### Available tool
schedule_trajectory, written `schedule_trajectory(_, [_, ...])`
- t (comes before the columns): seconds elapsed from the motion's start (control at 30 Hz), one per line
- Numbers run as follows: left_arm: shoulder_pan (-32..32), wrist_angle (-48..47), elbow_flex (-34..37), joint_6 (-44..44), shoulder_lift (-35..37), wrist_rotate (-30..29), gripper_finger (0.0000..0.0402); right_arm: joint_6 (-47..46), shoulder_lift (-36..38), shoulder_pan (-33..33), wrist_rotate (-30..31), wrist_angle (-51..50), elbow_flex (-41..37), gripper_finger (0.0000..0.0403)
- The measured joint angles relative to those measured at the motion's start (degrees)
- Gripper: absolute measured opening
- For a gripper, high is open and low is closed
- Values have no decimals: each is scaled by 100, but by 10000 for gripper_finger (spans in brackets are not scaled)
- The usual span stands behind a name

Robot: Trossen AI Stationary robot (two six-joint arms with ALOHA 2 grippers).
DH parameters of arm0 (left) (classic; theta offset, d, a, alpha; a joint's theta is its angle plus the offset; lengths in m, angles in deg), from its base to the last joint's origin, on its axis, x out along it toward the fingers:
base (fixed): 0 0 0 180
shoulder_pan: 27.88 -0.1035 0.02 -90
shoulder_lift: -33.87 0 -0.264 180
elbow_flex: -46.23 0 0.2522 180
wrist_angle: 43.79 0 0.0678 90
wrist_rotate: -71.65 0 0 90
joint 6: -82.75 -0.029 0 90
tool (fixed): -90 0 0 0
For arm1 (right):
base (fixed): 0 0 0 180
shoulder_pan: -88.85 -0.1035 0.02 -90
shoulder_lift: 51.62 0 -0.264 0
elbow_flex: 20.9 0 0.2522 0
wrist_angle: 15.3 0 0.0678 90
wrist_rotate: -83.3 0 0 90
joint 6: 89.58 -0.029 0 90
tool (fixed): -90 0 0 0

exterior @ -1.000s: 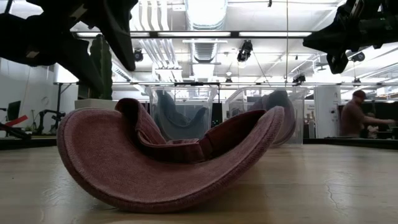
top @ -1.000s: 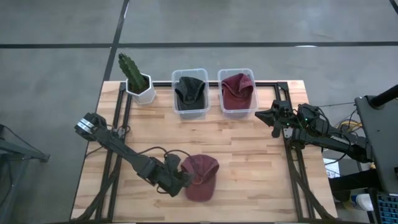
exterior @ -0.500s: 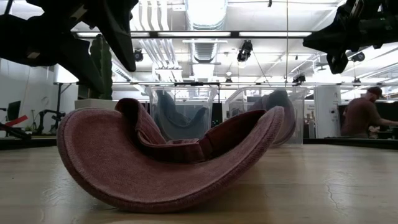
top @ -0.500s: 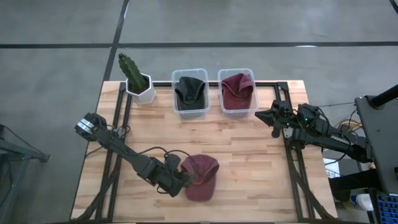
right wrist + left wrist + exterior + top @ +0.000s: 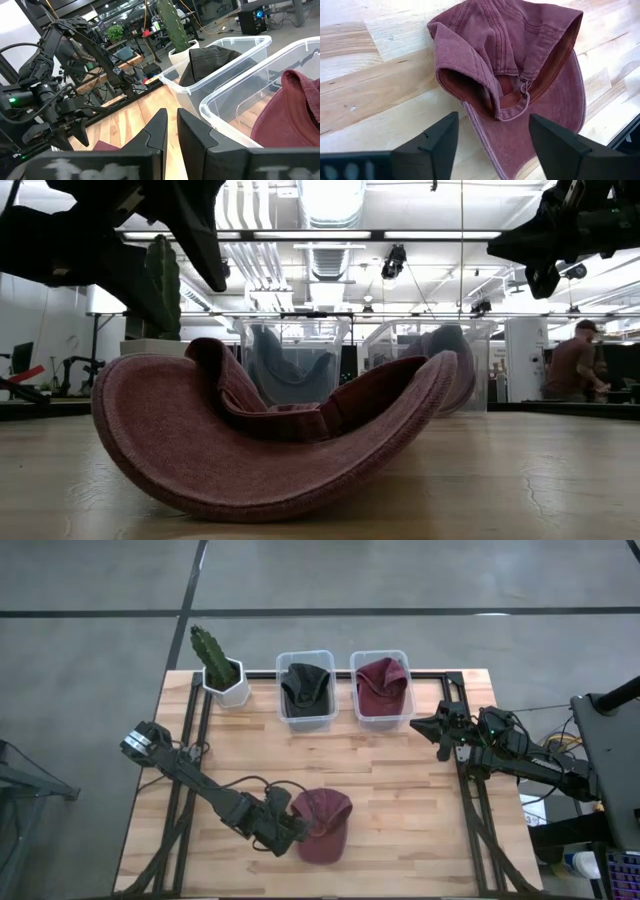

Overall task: Pick & Place hat
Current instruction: Put the maroon cap into the right transparent bin

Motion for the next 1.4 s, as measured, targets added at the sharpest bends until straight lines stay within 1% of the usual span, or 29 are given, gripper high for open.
schedule_trajectory(0.13, [-7,-2,0,-4,0,-70,267,2,1,0,0,0,0,38])
schedule_trajectory(0.27, [-9,146,0,4,0,-343,282,0,0,0,2,0,0,38])
schedule_trajectory(0.4, [-11,195,0,3,2,-402,282,0,1,0,2,-2,0,38])
schedule_trajectory(0.53, [-24,197,0,185,-48,-403,282,0,1,0,2,-2,0,38])
schedule_trajectory(0.7, [-24,196,0,471,-186,-209,282,-40,1,0,0,-4,0,38])
schedule_trajectory(0.87, [-24,192,0,711,-251,-133,282,-42,3,0,0,-7,0,38])
schedule_trajectory(1.27, [-107,248,0,873,-581,-109,282,-40,3,0,-1,-13,0,38])
schedule_trajectory(1.4, [-169,406,0,890,-738,-111,282,-39,3,0,-2,-44,0,38])
